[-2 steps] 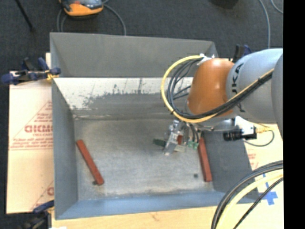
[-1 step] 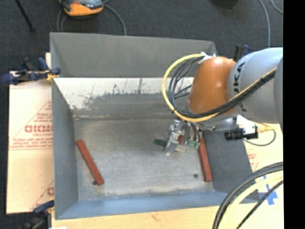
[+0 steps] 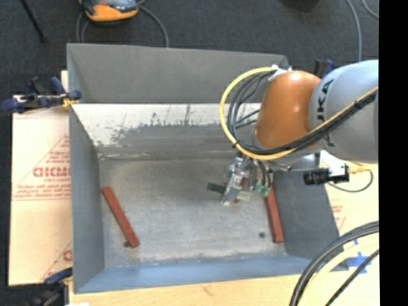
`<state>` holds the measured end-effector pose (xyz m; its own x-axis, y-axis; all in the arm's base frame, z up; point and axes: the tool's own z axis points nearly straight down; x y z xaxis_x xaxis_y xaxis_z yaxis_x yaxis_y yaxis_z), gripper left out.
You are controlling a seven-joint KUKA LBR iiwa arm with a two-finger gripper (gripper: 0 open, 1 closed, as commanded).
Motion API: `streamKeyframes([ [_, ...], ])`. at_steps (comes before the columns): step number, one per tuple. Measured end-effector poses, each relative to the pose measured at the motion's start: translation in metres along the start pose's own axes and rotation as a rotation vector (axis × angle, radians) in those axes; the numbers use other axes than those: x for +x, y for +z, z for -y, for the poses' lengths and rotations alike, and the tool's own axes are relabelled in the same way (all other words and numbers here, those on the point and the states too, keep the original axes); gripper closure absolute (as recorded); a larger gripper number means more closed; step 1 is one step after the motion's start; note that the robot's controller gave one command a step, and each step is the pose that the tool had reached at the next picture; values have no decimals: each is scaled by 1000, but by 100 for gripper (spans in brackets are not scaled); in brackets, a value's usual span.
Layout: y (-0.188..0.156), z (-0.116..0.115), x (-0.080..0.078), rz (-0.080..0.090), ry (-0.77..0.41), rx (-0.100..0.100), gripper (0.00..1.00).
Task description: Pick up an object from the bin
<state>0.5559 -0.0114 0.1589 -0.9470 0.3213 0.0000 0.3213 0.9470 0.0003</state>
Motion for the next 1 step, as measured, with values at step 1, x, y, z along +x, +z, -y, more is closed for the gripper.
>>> streamKeyframes([
  [1, -12, 0, -1, 5, -1, -1, 100],
])
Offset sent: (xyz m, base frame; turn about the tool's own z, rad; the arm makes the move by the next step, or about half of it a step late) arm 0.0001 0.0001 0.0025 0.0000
